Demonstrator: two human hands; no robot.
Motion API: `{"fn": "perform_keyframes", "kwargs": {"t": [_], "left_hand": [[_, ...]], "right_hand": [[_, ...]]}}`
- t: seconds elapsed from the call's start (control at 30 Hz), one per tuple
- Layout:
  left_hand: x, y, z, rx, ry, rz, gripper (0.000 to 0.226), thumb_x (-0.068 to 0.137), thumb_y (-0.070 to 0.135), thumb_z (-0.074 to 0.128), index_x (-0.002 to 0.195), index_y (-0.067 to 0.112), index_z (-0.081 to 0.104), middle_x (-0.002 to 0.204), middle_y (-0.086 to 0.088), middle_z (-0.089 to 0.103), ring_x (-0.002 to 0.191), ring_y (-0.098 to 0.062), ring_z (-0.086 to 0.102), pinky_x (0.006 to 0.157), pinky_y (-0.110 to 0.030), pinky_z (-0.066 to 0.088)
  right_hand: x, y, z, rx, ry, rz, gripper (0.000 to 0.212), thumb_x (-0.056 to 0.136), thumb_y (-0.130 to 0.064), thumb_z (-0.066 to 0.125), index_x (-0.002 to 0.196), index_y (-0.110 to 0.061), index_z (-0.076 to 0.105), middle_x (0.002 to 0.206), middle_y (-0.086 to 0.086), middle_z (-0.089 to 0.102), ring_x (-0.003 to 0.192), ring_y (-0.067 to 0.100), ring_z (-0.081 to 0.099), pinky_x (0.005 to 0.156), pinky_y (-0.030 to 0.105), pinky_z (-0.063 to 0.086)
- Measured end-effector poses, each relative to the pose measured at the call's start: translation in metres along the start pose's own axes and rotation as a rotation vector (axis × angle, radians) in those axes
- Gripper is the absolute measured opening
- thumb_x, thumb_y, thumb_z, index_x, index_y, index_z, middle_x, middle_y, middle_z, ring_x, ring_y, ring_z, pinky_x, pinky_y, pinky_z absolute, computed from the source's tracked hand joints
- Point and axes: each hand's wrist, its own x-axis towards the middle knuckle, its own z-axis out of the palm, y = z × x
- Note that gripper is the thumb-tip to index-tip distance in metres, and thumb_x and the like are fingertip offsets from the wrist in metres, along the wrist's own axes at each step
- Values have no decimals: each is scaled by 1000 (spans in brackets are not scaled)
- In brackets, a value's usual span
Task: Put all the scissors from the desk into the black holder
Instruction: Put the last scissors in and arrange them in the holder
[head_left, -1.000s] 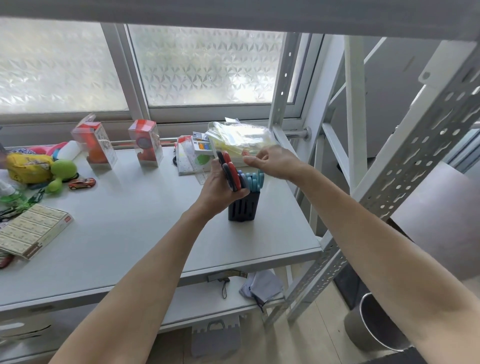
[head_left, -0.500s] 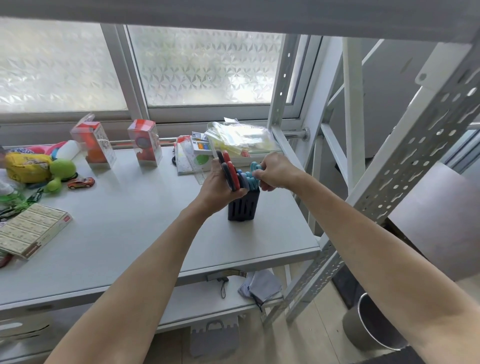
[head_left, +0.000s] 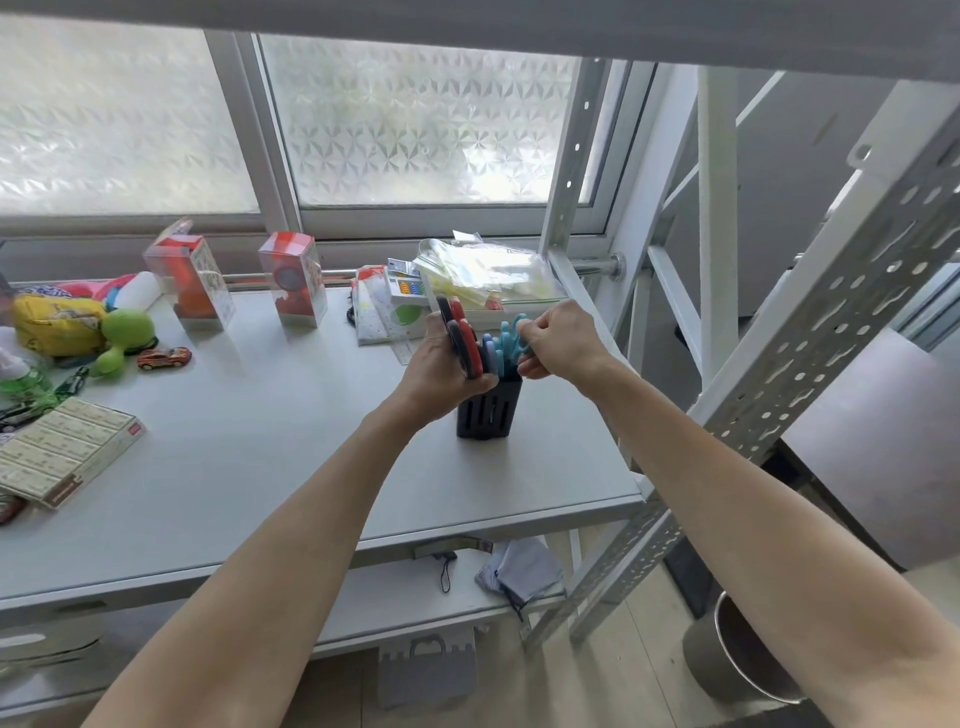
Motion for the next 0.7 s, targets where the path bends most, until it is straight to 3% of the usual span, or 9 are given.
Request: {"fn": "perform_keyframes", "kwargs": {"t": [0.13, 0.23, 0.3, 0.33, 0.4, 0.53, 0.6, 0.7], "left_hand": [[2, 1, -2, 22, 31, 20, 66, 77, 13, 79, 124, 3, 33, 97, 4, 52, 91, -16, 59, 68, -6, 44], [4, -4, -3, 18, 14, 11, 70, 75, 15, 81, 124, 4, 33, 99, 2, 52, 96, -20, 60, 79, -22, 47], [5, -6, -4, 10, 11, 13, 74, 74, 17, 82, 127, 4, 32, 101, 3, 52, 98, -18, 59, 82, -25, 45], [5, -7, -4, 8, -4, 17, 77, 73, 19, 83, 128, 5, 31, 103, 3, 52, 99, -17, 58, 83, -25, 45], [7, -10, -4, -1, -40, 1, 82, 71, 22, 85, 130, 6, 30, 107, 3, 51, 102, -16, 55, 86, -26, 44], [9, -15, -11, -27, -130, -5, 107, 59, 51, 87, 140, 12, 30, 126, -2, 52, 117, -16, 54, 102, -38, 50], [8, -18, -15, -36, -138, 3, 115, 56, 56, 86, 145, 15, 26, 135, -4, 49, 124, -16, 52, 104, -32, 47], [11, -18, -16, -41, -122, 1, 100, 63, 41, 87, 140, 15, 28, 132, -6, 51, 121, -15, 52, 88, -14, 45]], "right_hand": [[-2, 13, 19, -131, -1, -41, 37, 98, -25, 53, 82, 4, 71, 65, 16, 71, 56, 22, 71, 65, 37, 63], [-2, 20, 17, -282, 6, -129, 49, 98, -38, 51, 73, 0, 70, 66, 11, 69, 64, 26, 67, 68, 39, 58], [-1, 21, 12, -221, -43, -177, 49, 99, -45, 45, 86, -5, 71, 66, -1, 61, 66, 21, 58, 67, 35, 52], [-1, 22, 11, -156, -63, -204, 48, 100, -45, 42, 104, -7, 71, 73, -4, 60, 73, 18, 55, 72, 36, 51], [-2, 28, 13, -102, -77, -251, 45, 102, -42, 38, 129, -13, 61, 94, 4, 59, 87, 17, 53, 85, 40, 51], [2, 36, 25, -110, -70, -235, 44, 103, -39, 34, 123, -16, 66, 104, 14, 53, 99, 24, 52, 85, 32, 40], [8, 34, 26, -131, -70, -216, 43, 104, -38, 34, 119, -16, 68, 108, 16, 55, 100, 27, 54, 83, 31, 40], [15, 34, 27, -154, -62, -228, 39, 103, -38, 37, 121, -18, 67, 109, 16, 56, 101, 27, 55, 82, 32, 42]]}}
